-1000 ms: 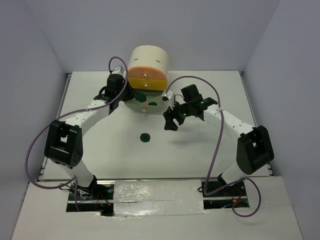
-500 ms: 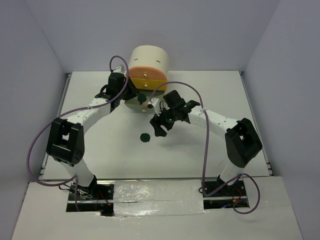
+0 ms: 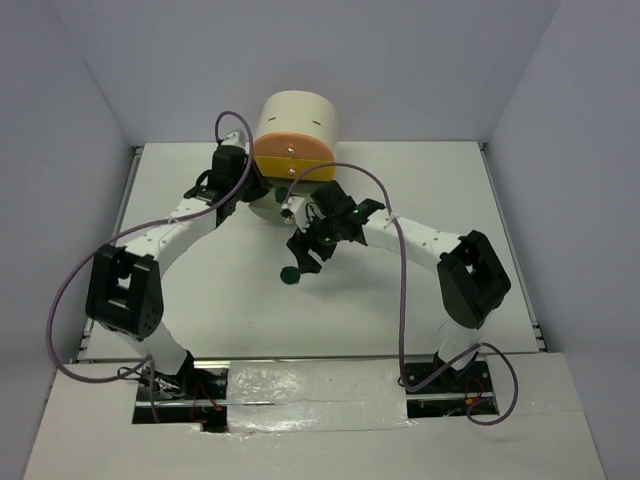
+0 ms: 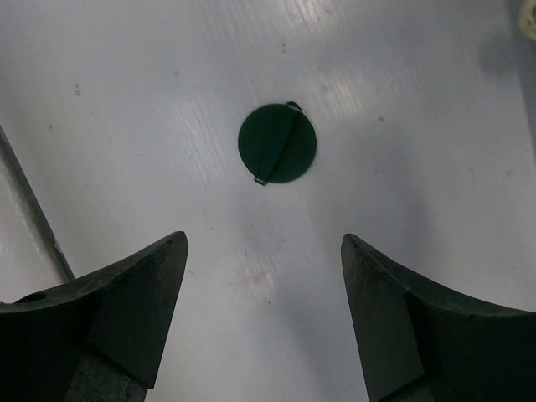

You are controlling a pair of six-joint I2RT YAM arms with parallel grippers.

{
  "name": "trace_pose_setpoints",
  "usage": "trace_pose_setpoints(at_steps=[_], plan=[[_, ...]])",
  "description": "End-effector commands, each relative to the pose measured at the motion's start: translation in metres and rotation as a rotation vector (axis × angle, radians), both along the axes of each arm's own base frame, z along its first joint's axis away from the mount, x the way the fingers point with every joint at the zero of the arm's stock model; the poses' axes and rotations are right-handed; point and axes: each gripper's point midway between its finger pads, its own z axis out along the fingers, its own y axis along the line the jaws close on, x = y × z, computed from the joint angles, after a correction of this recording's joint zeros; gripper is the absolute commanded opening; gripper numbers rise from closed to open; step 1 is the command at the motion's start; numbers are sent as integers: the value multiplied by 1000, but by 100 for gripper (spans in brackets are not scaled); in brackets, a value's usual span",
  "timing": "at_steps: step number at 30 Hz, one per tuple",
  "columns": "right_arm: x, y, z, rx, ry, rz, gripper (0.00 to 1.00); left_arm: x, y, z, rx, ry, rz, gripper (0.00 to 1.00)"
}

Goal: Organize the makeup

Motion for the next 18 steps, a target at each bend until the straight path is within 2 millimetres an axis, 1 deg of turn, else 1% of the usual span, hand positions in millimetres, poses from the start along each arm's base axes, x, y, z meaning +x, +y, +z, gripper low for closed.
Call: trace_pose_setpoints(at_steps=[1,2,3,4,5,6,7,8,9,10,11,12,13,14,16,17,18], plan=[[1,26,1,-1,7,-11,81,-21,19,48,21,-117,39,1],[-1,31,-4,-15,13,-13,80,-27,24,50,21,-127,48,1],[-1,32,-18,-49,42,-31,80,-43,30,47,23,-129,57,2],[5,35,-20,-66,31,-50,80,-49,36,45,30,-129,74,2],[5,36,-24,-86,40,-55,79,-62,42,29,46,-96,82,5],[9,40,-33,-104,52,-71,79,-72,48,37,40,-117,95,7],[12,39,-37,-122,52,-81,78,-79,54,34,45,-113,113,9],[12,40,-42,-135,60,-86,78,-90,61,17,55,-79,128,15],[14,41,-45,-143,64,-90,78,-100,67,20,45,-88,143,18],[16,45,-49,-149,70,-95,78,-107,71,15,46,-77,153,19],[14,47,-51,-155,71,-91,76,-117,77,-1,54,-45,170,20],[16,50,-50,-154,67,-91,76,-126,82,1,38,-52,187,22],[15,51,-56,-165,70,-88,75,-131,85,-3,34,-47,197,23],[13,53,-58,-175,67,-84,74,-140,88,-10,25,-40,212,27],[11,55,-62,-190,63,-79,73,-150,92,-19,18,-23,228,28],[11,55,-66,-206,55,-79,71,-156,95,-26,8,-14,244,32],[7,57,-69,-215,52,-69,70,-160,96,-30,5,-5,252,33]])
